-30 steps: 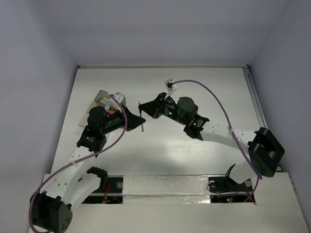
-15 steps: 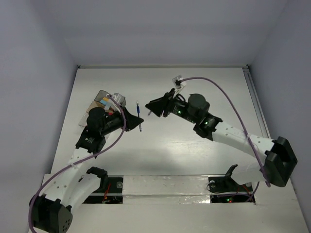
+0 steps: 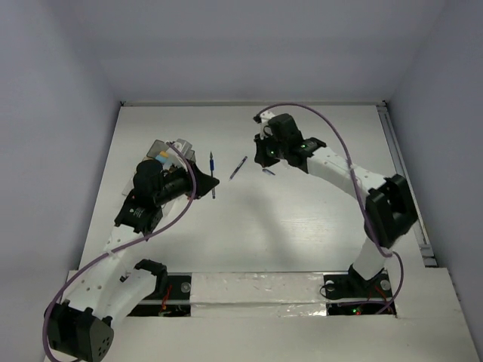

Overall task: Sort the stationery into containers
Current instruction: Pick up the pen cap from the center of the board, then close the pen cap on the pen.

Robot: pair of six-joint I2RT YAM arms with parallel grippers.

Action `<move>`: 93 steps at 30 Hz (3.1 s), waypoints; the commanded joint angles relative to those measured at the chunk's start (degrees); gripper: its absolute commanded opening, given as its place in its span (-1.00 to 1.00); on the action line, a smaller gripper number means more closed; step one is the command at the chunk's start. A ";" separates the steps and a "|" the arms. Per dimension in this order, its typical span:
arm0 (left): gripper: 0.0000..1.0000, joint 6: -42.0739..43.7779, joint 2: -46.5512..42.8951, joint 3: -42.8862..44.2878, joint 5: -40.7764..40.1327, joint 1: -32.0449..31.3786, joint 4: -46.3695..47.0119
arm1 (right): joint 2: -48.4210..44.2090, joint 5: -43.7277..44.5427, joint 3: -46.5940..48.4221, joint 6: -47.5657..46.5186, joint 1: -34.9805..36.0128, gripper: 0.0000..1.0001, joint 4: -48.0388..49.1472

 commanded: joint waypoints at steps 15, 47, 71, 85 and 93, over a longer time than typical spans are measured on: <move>-1.00 2.83 -2.51 1.25 -1.65 0.31 -1.15 | 24.27 9.73 20.34 -15.51 -3.63 -0.37 -22.13; -1.00 2.48 -1.19 1.07 -0.69 0.84 -0.62 | 28.24 5.87 21.94 -12.62 -4.15 -1.00 -18.99; -1.00 0.02 1.54 -0.25 7.40 0.84 3.69 | -4.21 -0.98 -5.14 26.41 10.79 -1.00 53.02; -1.00 0.28 0.13 -0.16 4.94 1.89 3.07 | -3.59 -1.59 -7.77 26.32 12.45 -1.00 52.66; -1.00 0.10 -0.13 -0.25 5.29 1.89 3.42 | -3.59 -0.98 -8.83 25.79 12.46 -1.00 52.40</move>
